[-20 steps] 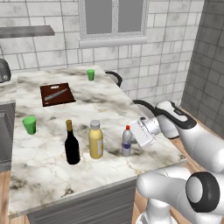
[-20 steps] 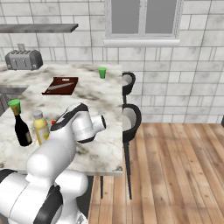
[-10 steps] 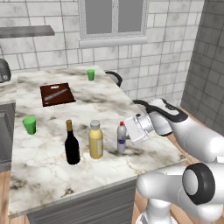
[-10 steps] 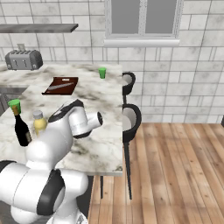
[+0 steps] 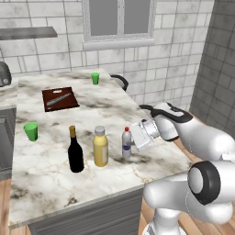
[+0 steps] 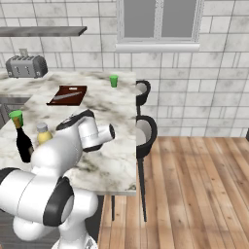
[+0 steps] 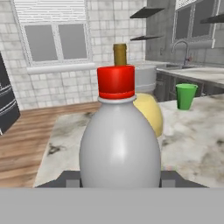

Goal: Place the drinks on the dining counter in a tight cluster.

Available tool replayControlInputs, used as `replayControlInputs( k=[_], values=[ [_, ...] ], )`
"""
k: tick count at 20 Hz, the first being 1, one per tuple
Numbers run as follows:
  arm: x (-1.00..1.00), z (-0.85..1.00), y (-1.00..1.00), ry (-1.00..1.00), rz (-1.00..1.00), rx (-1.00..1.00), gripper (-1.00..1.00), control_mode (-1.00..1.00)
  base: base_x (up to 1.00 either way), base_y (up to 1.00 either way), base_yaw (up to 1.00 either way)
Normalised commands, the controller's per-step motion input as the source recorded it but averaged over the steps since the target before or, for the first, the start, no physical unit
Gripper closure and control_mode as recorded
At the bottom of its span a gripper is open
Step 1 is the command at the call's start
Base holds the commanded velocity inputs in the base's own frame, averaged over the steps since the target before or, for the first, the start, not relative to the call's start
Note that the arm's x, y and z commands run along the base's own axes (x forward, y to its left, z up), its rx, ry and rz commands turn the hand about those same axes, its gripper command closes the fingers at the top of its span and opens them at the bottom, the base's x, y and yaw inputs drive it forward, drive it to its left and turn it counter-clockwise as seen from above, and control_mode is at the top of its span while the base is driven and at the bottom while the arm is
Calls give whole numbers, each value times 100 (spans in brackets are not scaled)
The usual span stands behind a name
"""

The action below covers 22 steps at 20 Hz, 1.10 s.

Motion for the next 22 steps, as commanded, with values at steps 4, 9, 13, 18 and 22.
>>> replayControlInputs(
  k=[4,9,13,18,22],
  values=[
    [0,-42,0,0,0,0,100,-100,0,0,0],
    [0,-28,0,-2,0,6,100,-100,0,0,0],
    [10,-6,0,0,0,12,100,-100,0,0,0],
    [34,-9,0,0,0,2,100,-100,0,0,0],
    [29,0,0,0,0,0,100,-100,0,0,0]
  ],
)
